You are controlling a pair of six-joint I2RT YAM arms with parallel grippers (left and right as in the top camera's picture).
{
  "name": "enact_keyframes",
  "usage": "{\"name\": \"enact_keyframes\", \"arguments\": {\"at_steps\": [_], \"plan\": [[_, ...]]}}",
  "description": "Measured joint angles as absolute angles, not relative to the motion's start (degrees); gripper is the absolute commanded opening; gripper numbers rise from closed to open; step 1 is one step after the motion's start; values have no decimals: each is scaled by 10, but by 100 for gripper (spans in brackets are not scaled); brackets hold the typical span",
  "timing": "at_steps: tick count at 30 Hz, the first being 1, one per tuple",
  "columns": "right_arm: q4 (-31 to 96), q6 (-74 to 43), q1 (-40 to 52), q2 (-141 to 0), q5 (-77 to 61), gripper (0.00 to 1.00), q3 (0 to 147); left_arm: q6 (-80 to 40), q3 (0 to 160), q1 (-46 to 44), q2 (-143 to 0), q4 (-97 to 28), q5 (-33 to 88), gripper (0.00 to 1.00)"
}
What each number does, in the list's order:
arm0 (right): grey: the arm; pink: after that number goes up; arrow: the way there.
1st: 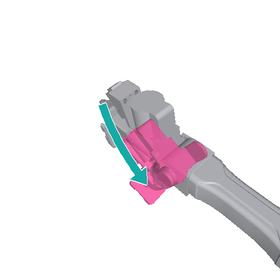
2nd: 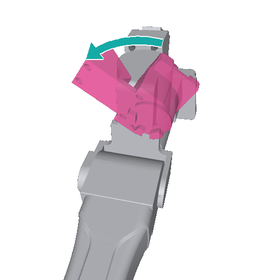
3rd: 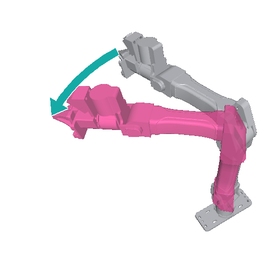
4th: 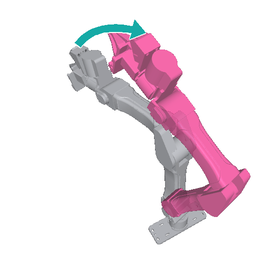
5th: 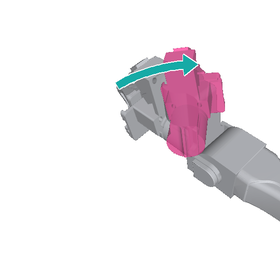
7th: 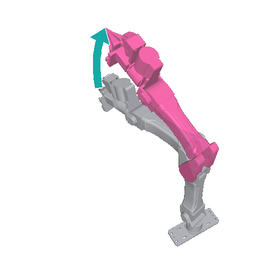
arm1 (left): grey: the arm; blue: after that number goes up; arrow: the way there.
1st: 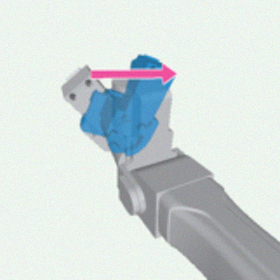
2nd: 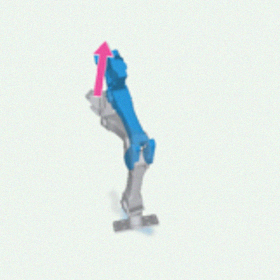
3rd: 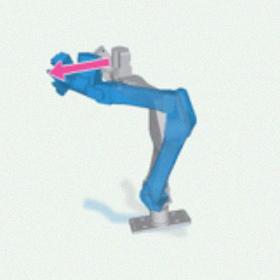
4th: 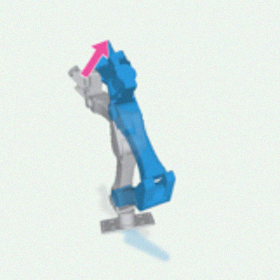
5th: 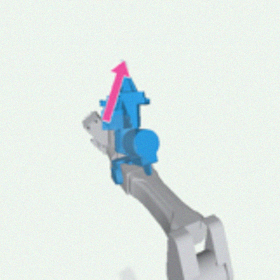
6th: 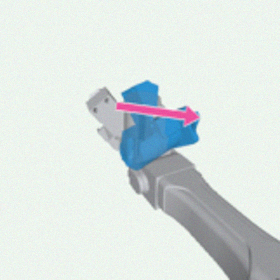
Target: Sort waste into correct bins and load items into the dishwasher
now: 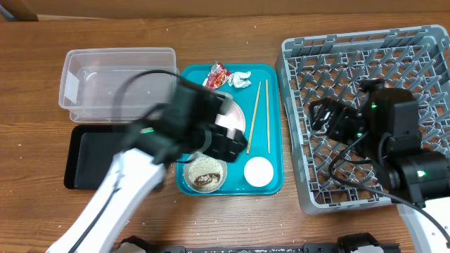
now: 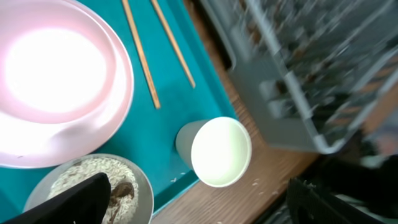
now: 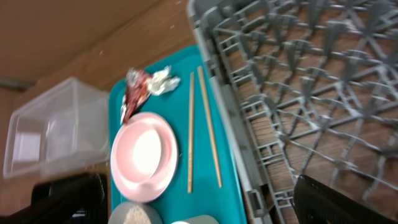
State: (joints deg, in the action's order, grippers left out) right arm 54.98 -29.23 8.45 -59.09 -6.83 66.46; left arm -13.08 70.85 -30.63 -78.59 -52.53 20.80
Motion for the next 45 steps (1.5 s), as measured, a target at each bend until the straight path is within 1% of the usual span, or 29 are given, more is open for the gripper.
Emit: {"name": "enact_keyframes", "arguments": {"at_steps": [2,6,10,11,13,14,18,23,26,29,30,31,33,36,41,45], "plan": [[554,-305,66,-591,-66,100,665,-127,708,-346,-830,-514,179,84],[575,-319,50,-591,-66,100,665,-118,709,-394,-914,-494,150,73],[588,-324,50,-591,-66,100,665,-114,709,-416,-978,-495,140,58],[588,-325,50,-591,-66,100,665,-114,708,-419,-990,-497,138,49],[589,-326,50,-591,-66,100,665,-111,708,-420,-1006,-498,135,21],[589,-326,50,-591,-66,100,665,-112,708,-420,-1011,-497,132,4],[587,-328,50,-591,-66,100,665,-110,712,-416,-1013,-509,123,4],[589,-328,50,-591,-66,100,666,-121,771,-392,-1014,-583,125,4],[597,-328,50,-591,-66,100,667,-119,830,-352,-1014,-621,171,4],[596,-319,49,-591,-73,99,667,-98,873,-288,-1014,-621,277,4],[591,-307,49,-591,-88,96,667,-87,879,-267,-1014,-618,315,4],[581,-288,49,-591,-108,94,667,-75,886,-233,-1013,-609,380,4],[552,-237,49,-591,-179,90,667,-58,888,-186,-1013,-599,475,4],[502,-182,49,-591,-288,90,668,-42,888,-131,-1013,-597,596,4],[436,-145,55,-601,-423,89,669,-28,888,-113,-1013,-596,743,4],[395,-134,83,-625,-496,87,669,-21,888,-119,-1013,-594,820,4]]}}
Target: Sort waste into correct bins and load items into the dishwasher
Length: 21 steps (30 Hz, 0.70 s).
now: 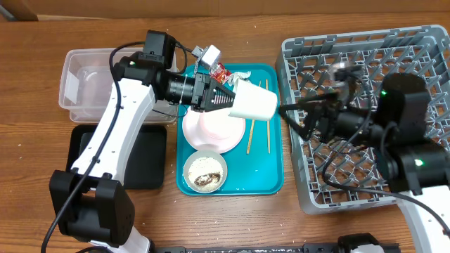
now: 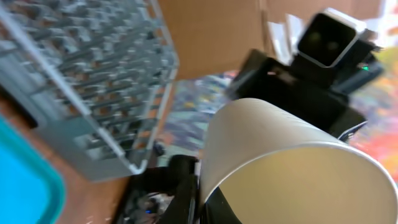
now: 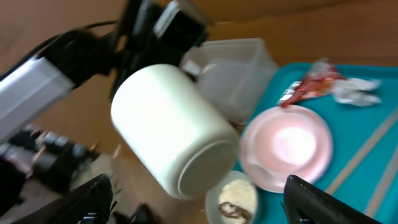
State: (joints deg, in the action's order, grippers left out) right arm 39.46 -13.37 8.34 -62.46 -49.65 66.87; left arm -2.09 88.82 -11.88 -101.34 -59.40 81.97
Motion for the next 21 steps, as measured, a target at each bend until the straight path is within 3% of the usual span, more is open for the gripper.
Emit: {"name": "enact_keyframes", "arguments": {"at_steps": [6,7,9,12,15,17,18,20,21], "plan": [[339,-138,132,-660,-537,83,669,-13,888,-124,-1013,-593,865,4],[328,-141,136,-665,-539,81,669,-13,888,-124,-1013,-595,869,4],[309,-147,141,-674,-542,65,669,-13,888,-128,-1013,-597,872,4],[295,-162,141,-678,-554,60,669,-13,888,-132,-1013,-597,879,6],[293,-168,142,-677,-557,57,670,-11,889,-133,-1013,-596,882,36],[302,-169,143,-677,-552,57,670,-10,889,-140,-1013,-596,881,45],[313,-169,143,-676,-545,57,670,-9,889,-142,-1013,-596,876,56],[342,-166,143,-670,-520,56,671,-10,889,-143,-1013,-598,848,61],[368,-164,142,-663,-495,56,671,-11,889,-141,-1013,-601,819,70]]}}
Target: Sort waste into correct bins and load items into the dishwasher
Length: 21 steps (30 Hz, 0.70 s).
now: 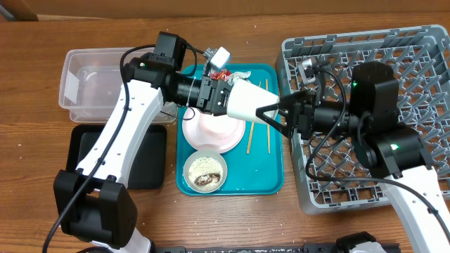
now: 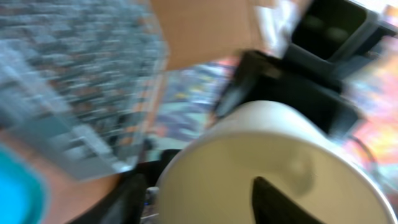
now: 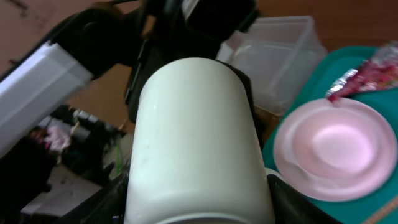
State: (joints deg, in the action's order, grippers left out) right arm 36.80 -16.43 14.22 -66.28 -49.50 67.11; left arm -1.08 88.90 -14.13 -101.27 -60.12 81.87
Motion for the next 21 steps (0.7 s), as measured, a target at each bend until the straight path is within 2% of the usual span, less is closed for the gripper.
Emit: {"name": "enact_keyframes", "arguments": {"at_steps": [2,5,8,14,21], "plan": [[403,-162,141,-649,-455,55,671,-15,889,-134,-1013,-612,745,73],[499,-166,133,-603,-331,55,675,-27,890,-117,-1013,-640,618,72],[587,-187,123,-561,-210,55,676,-31,890,-105,-1013,-652,556,72],[747,-249,120,-551,-25,55,678,-30,890,-101,-1013,-652,522,71],[811,-298,120,-638,43,56,678,-28,890,-109,-1005,-649,513,70]]}}
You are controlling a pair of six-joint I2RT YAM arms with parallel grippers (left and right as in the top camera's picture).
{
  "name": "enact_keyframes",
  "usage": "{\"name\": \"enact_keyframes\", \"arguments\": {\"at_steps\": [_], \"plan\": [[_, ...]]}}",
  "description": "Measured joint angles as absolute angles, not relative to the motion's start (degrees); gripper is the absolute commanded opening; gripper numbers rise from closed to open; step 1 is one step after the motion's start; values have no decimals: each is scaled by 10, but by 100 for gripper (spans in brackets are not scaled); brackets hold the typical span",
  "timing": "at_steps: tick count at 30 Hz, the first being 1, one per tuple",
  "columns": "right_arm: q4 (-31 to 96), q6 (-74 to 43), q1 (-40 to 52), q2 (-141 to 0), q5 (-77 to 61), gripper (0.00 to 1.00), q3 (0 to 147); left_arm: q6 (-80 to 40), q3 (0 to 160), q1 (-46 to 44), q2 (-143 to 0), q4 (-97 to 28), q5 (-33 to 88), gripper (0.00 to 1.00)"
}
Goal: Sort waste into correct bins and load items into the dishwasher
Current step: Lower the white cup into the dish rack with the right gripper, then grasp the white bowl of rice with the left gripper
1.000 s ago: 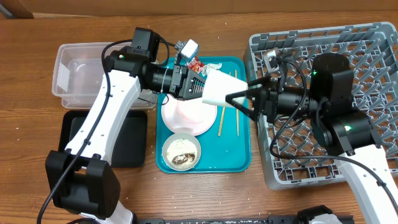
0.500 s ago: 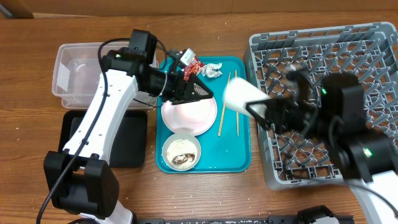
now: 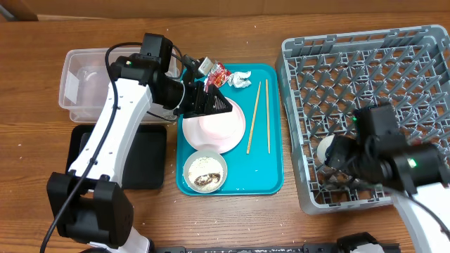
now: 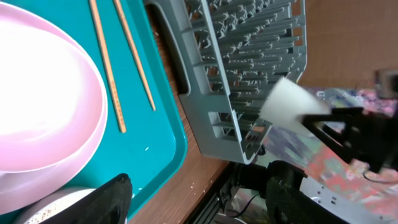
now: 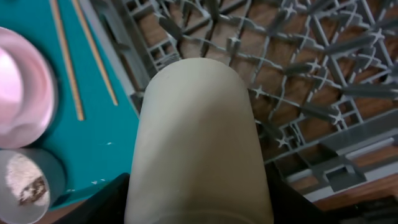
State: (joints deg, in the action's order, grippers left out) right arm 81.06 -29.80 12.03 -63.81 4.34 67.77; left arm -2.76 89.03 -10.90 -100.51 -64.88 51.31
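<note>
A white cup [image 5: 199, 124] lies on its side between the fingers of my right gripper [image 5: 199, 186], which is shut on it. In the overhead view the cup [image 3: 326, 148] is over the front left cells of the grey dishwasher rack [image 3: 394, 77]; whether it touches the rack I cannot tell. My left gripper [image 3: 221, 105] hangs open above the pink plate [image 3: 214, 130] on the teal tray [image 3: 271, 179], nothing between its fingers. From the left wrist the cup [image 4: 291, 102] shows at the rack's corner.
The tray also carries two chopsticks [image 3: 266, 116], a bowl of food scraps [image 3: 204, 171], a red wrapper [image 3: 216, 74] and a crumpled tissue [image 3: 241, 79]. A clear bin [image 3: 91, 81] and a black bin [image 3: 144, 158] stand left of the tray.
The left gripper has let go of the cup, opened and drawn back over the pink plate. The right gripper now holds the cup and has moved it from above the tray to the rack's front left.
The cup first stood on the tray's front right with my open left gripper above it. Then the left gripper held it up over the tray, toward the right arm. Then the right gripper was around the cup too. Now the right alone holds it at the rack.
</note>
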Motion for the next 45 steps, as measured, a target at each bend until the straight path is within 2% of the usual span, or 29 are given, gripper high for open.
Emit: {"name": "enact_keyframes", "arguments": {"at_steps": [3,6,9,11,12,19,24,27,30,37,39,41,43,45], "plan": [[813,-310,120,-684,52,64,678,-28,890,-109,-989,-649,510,70],[818,-318,120,-729,56,64,678,-28,890,-109,-962,-649,504,69],[823,-323,120,-763,53,79,678,-28,890,-109,-924,-655,484,70],[818,-325,120,-771,53,84,678,-28,891,-109,-893,-665,451,71],[811,-325,120,-772,53,90,678,-28,891,-109,-877,-670,435,71],[741,-322,120,-719,44,90,733,-41,898,-127,-795,-737,286,70],[645,-282,125,-651,-9,90,762,-74,857,-194,-797,-731,200,69],[630,-269,132,-633,-28,91,763,-105,781,-252,-797,-684,157,62],[628,-264,133,-634,-37,91,763,-135,681,-313,-803,-602,119,50],[636,-258,133,-656,-45,91,763,-168,588,-400,-889,-488,47,44],[642,-258,133,-663,-46,91,763,-171,588,-411,-915,-477,32,35],[643,-258,133,-669,-45,91,763,-178,588,-418,-940,-471,22,31],[646,-257,133,-675,-45,91,763,-181,588,-422,-962,-467,15,14],[647,-256,133,-680,-45,91,763,-184,588,-423,-981,-464,10,4]]}}
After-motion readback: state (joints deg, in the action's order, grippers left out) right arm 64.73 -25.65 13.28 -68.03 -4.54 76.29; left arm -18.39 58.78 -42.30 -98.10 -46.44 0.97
